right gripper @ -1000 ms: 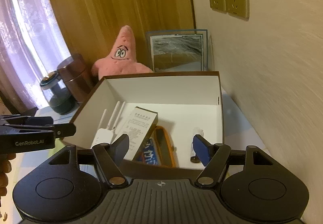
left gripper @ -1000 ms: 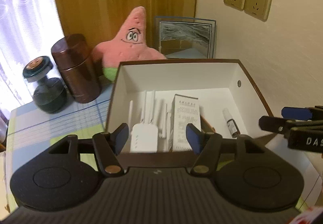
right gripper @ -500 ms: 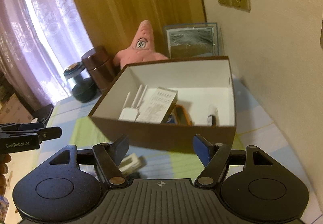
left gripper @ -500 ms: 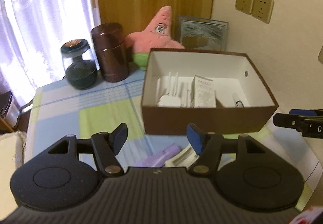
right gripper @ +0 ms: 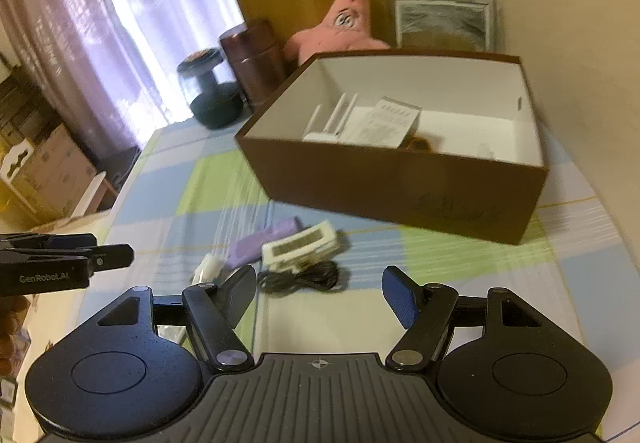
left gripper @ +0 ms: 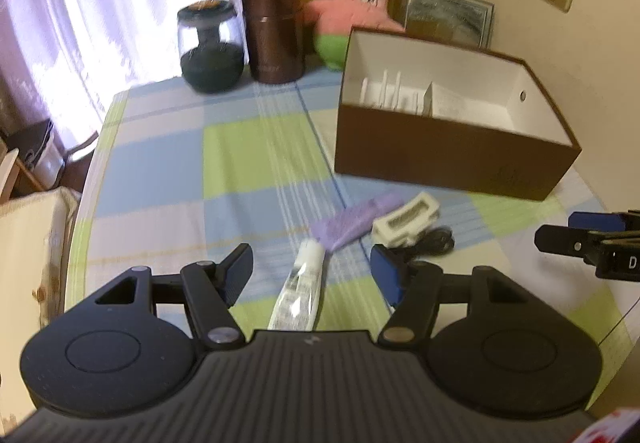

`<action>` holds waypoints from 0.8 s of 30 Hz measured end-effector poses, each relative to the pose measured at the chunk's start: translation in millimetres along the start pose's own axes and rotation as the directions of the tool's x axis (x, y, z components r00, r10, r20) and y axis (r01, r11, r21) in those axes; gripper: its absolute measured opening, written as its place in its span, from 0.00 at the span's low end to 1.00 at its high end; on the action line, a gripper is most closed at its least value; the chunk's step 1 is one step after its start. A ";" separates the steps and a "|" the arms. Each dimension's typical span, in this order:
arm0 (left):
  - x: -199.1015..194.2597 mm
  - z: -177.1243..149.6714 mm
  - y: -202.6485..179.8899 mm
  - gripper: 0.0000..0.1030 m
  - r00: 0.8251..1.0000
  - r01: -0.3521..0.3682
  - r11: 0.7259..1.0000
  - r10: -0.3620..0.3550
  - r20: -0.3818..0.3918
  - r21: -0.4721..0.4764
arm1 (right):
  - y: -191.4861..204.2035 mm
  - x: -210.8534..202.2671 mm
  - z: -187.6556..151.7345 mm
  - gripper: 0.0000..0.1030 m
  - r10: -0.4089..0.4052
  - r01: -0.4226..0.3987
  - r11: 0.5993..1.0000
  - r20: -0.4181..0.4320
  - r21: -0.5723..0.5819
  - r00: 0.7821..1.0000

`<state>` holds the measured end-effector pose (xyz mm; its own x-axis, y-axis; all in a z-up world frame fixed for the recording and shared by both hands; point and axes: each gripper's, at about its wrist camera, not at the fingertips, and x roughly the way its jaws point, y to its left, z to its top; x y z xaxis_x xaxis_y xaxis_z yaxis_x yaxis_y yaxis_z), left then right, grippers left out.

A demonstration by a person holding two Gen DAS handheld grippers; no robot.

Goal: Organize rigid objects
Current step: 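Withdraw both open tools from the brown box toward the white cream tube, then grasp the white cream tube with the left tool while the right tool grasps the black cable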

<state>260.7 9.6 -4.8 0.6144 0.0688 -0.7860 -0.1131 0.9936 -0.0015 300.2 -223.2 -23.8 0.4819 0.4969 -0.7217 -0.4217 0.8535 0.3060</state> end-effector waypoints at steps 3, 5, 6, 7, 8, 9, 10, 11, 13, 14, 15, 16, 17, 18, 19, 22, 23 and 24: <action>1.7 -10.7 2.6 0.60 1.000 -0.004 1.000 0.004 -0.022 -0.009 | 7.4 6.7 -7.4 0.65 0.011 -0.012 1.000 -0.023 -0.016 1.000; 3.5 -16.7 3.4 0.60 0.999 -0.006 1.000 0.006 -0.038 -0.014 | 10.9 11.2 -11.8 0.65 0.019 -0.020 1.000 -0.037 -0.023 0.999; 4.4 -20.2 3.5 0.60 0.999 -0.007 1.000 0.006 -0.046 -0.016 | 12.2 13.7 -12.8 0.65 0.022 -0.023 0.999 -0.044 -0.025 0.999; 5.2 -23.4 3.5 0.60 0.999 -0.008 1.000 0.007 -0.053 -0.018 | 14.1 16.1 -14.1 0.65 0.024 -0.026 0.999 -0.050 -0.028 0.998; 6.2 -26.6 3.8 0.60 0.998 -0.008 1.000 0.007 -0.059 -0.020 | 15.9 18.1 -15.8 0.65 0.028 -0.030 0.999 -0.055 -0.033 0.998; 7.5 -28.9 3.8 0.60 0.998 -0.009 1.000 0.007 -0.065 -0.021 | 17.3 20.5 -17.4 0.65 0.030 -0.033 0.999 -0.061 -0.038 0.998; 8.7 -31.8 4.1 0.60 0.997 -0.008 1.000 0.006 -0.072 -0.023 | 18.6 22.5 -19.1 0.65 0.032 -0.034 0.999 -0.066 -0.042 0.997; 9.9 -33.7 4.0 0.60 0.997 -0.006 1.000 0.004 -0.077 -0.024 | 19.7 25.0 -20.7 0.65 0.034 -0.037 0.998 -0.073 -0.045 0.997; 12.1 -38.2 4.4 0.60 0.996 -0.004 1.000 0.002 -0.087 -0.027 | 20.8 30.4 -24.0 0.65 0.037 -0.041 0.998 -0.086 -0.047 0.996; 13.3 -39.9 4.6 0.60 0.996 -0.005 1.000 0.002 -0.091 -0.028 | 21.6 32.9 -25.6 0.65 0.036 -0.040 0.998 -0.093 -0.047 0.995; 14.7 -42.0 4.8 0.60 0.995 -0.005 1.000 0.002 -0.095 -0.029 | 22.1 35.7 -27.3 0.65 0.037 -0.042 0.998 -0.100 -0.048 0.994; 16.5 -43.6 5.1 0.60 0.995 -0.004 1.000 0.001 -0.099 -0.030 | 22.2 38.3 -28.6 0.65 0.039 -0.044 0.998 -0.106 -0.050 0.994; 18.4 -45.6 5.5 0.60 0.995 -0.004 0.999 0.001 -0.105 -0.032 | 22.5 40.7 -29.4 0.65 0.038 -0.044 0.998 -0.111 -0.051 0.993; 20.3 -47.2 6.0 0.60 0.994 -0.004 0.999 0.000 -0.110 -0.034 | 22.7 43.1 -30.2 0.65 0.038 -0.044 0.998 -0.117 -0.053 0.992; 22.2 -48.2 6.0 0.60 0.994 -0.003 0.999 -0.001 -0.113 -0.036 | 23.0 45.0 -31.0 0.65 0.040 -0.046 0.997 -0.122 -0.054 0.992; 28.5 -51.4 7.2 0.60 0.992 0.000 0.999 -0.005 -0.126 -0.039 | 23.3 51.4 -32.9 0.65 0.039 -0.047 0.997 -0.133 -0.059 0.990; 30.7 -52.2 7.6 0.60 0.991 0.002 0.999 -0.007 -0.131 -0.039 | 23.5 53.5 -33.5 0.65 0.039 -0.048 0.997 -0.137 -0.061 0.990; 32.8 -52.6 7.9 0.60 0.991 0.004 0.999 -0.009 -0.134 -0.040 | 23.4 55.5 -34.0 0.65 0.037 -0.047 0.997 -0.141 -0.062 0.989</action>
<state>239.0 14.9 -63.1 0.5051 0.0473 -0.8618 -0.1423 0.9894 -0.0291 291.0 -181.0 -77.8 0.3529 0.5014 -0.7900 -0.4905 0.8181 0.3001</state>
